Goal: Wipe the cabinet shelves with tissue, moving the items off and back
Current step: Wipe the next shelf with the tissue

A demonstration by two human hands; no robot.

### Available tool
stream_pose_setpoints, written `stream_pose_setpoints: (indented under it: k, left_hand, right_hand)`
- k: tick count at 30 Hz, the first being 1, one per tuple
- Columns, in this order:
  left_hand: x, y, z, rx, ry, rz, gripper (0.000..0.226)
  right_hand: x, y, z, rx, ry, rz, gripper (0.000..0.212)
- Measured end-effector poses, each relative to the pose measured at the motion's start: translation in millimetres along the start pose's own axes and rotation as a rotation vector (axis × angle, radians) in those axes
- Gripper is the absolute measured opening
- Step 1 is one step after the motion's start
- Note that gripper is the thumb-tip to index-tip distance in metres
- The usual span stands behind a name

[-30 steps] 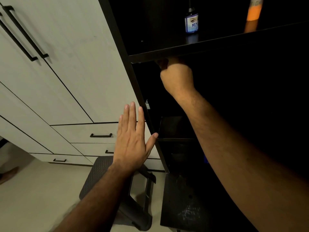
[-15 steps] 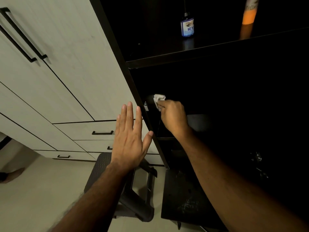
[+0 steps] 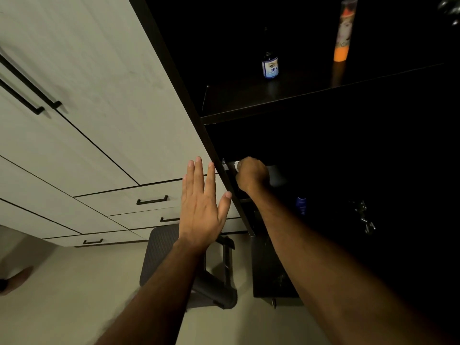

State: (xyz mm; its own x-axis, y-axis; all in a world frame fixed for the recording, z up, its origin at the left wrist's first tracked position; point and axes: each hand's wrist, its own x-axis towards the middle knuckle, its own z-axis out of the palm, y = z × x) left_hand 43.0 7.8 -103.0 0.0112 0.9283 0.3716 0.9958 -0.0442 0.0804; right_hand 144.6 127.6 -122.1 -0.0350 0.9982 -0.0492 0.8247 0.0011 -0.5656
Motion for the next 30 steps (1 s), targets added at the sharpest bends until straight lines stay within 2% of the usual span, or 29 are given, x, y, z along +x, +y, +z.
stream_pose_setpoints:
  k: [3,5,8,10,13,15,17,19,21,24,26,29,30]
  left_hand:
    - [5,-2,-7,-0.015,0.000,0.021,0.068]
    - [6,-4,-10,-0.029,0.009,0.005,0.068]
    - [9,-5,-15,-0.055,0.048,-0.055,0.068]
    - [12,-2,-18,-0.072,0.074,-0.077,0.067]
    - [19,3,-22,-0.118,0.103,-0.120,0.066]
    - [23,8,-24,-0.138,0.130,-0.148,0.067]
    - [25,12,-26,-0.153,0.145,-0.148,0.067]
    - [26,13,-28,-0.163,0.140,-0.142,0.067]
    - [28,11,-30,-0.168,0.136,-0.131,0.066]
    - [30,6,-31,-0.155,0.131,-0.125,0.066]
    - [29,3,-32,-0.137,0.127,-0.112,0.066]
    - [29,0,-29,-0.137,0.119,-0.108,0.066]
    - [29,0,-29,-0.142,0.121,-0.113,0.066]
  right_hand:
    - [-6,-2,-1,0.375,-0.001,0.058,0.031]
    - [-8,-6,-8,0.637,0.047,0.064,0.028]
    - [-6,-20,-34,0.851,0.054,0.024,0.023]
    - [-1,-32,-61,0.941,-0.026,0.036,0.023]
    - [4,-44,-94,0.890,-0.200,0.032,0.022]
    - [1,-48,-100,0.860,-0.229,-0.003,0.034]
    - [-5,-47,-94,0.956,-0.159,-0.044,0.038]
    - [-13,-43,-87,1.079,-0.067,-0.117,0.033]
    - [-20,-39,-82,1.099,0.010,-0.275,0.016]
    - [-27,-31,-78,1.115,0.070,-0.487,0.018]
    - [-23,-30,-76,1.117,0.070,-0.463,0.017]
    - [-11,-40,-74,1.107,0.058,-0.270,0.011]
    - [-12,-44,-74,1.110,0.079,-0.265,0.011]
